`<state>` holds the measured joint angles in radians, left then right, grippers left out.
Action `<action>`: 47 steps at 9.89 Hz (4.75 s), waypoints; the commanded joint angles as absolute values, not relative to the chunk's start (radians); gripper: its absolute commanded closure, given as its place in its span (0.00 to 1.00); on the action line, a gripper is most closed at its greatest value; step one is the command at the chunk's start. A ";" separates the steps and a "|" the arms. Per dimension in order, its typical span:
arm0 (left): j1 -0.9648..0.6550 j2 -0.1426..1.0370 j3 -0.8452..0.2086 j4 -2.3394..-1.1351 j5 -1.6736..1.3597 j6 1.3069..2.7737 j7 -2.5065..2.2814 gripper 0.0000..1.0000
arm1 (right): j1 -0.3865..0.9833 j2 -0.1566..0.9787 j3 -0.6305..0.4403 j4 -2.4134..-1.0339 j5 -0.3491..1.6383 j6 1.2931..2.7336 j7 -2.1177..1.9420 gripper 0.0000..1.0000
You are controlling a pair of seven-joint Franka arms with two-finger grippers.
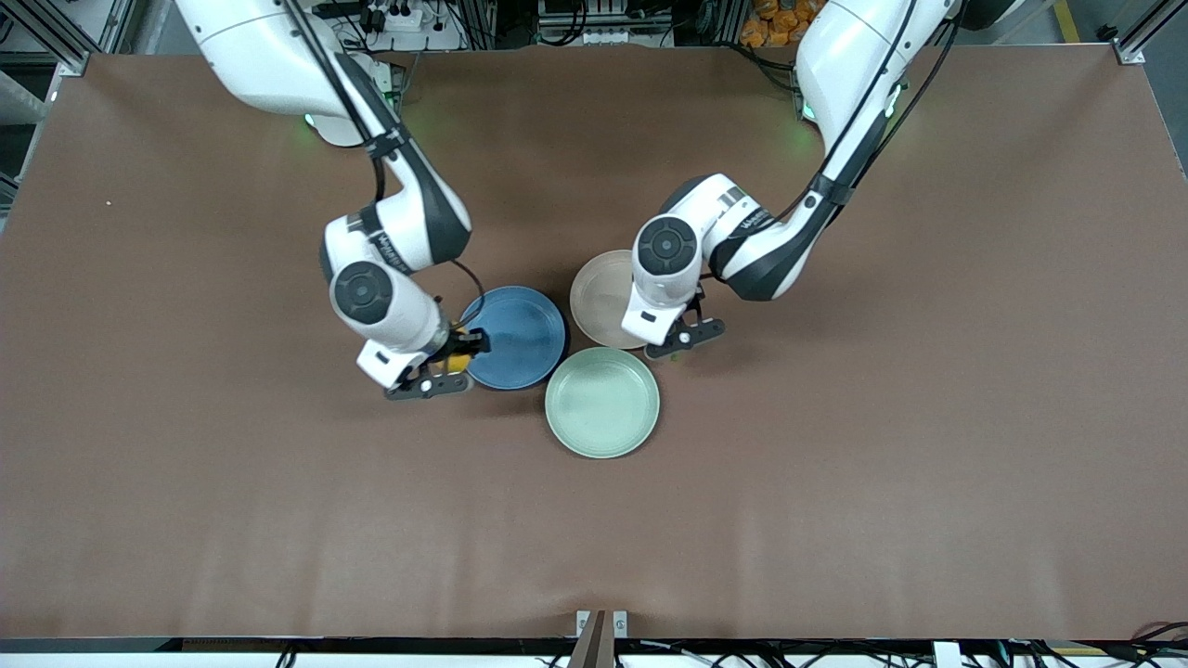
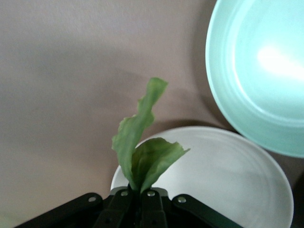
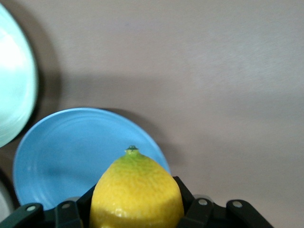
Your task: Place lemon and lettuce in plates
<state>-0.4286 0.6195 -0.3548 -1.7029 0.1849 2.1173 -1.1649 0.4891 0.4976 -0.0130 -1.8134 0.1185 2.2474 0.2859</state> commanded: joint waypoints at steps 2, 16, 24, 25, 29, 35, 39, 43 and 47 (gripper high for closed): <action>-0.434 0.598 -0.397 -1.730 0.201 2.111 -1.242 1.00 | 0.526 0.505 -0.014 -1.813 0.132 2.264 0.360 0.62; -0.373 0.598 -0.330 -1.664 0.287 2.112 -1.154 0.00 | 0.597 0.618 -0.015 -1.848 0.121 2.447 0.457 0.00; -0.157 0.560 -0.333 -1.658 0.296 2.108 -0.729 0.00 | 0.542 0.528 -0.015 -1.836 0.186 2.338 0.436 0.00; -0.122 0.542 -0.336 -1.660 0.290 2.094 -0.663 0.00 | 0.528 0.503 -0.020 -1.836 0.189 2.306 0.414 0.00; -0.035 0.502 -0.348 -1.670 0.281 2.008 -0.493 0.00 | 0.416 0.411 -0.029 -1.832 0.221 2.174 0.250 0.00; 0.085 0.364 -0.423 -1.837 0.205 2.020 -0.408 0.00 | 0.284 0.325 -0.081 -1.841 0.209 2.099 -0.003 0.00; -0.058 0.209 -0.198 -1.952 0.054 2.040 -0.210 0.00 | 0.201 0.267 -0.092 -1.873 0.198 2.046 -0.081 0.00; -0.069 0.062 -0.178 -1.994 -0.044 2.039 -0.210 0.00 | 0.146 0.186 -0.094 -1.930 0.081 2.043 -0.080 0.00; -0.072 -0.043 -0.143 -1.967 -0.051 2.028 -0.210 0.00 | 0.074 0.106 -0.092 -1.959 0.071 2.003 -0.081 0.00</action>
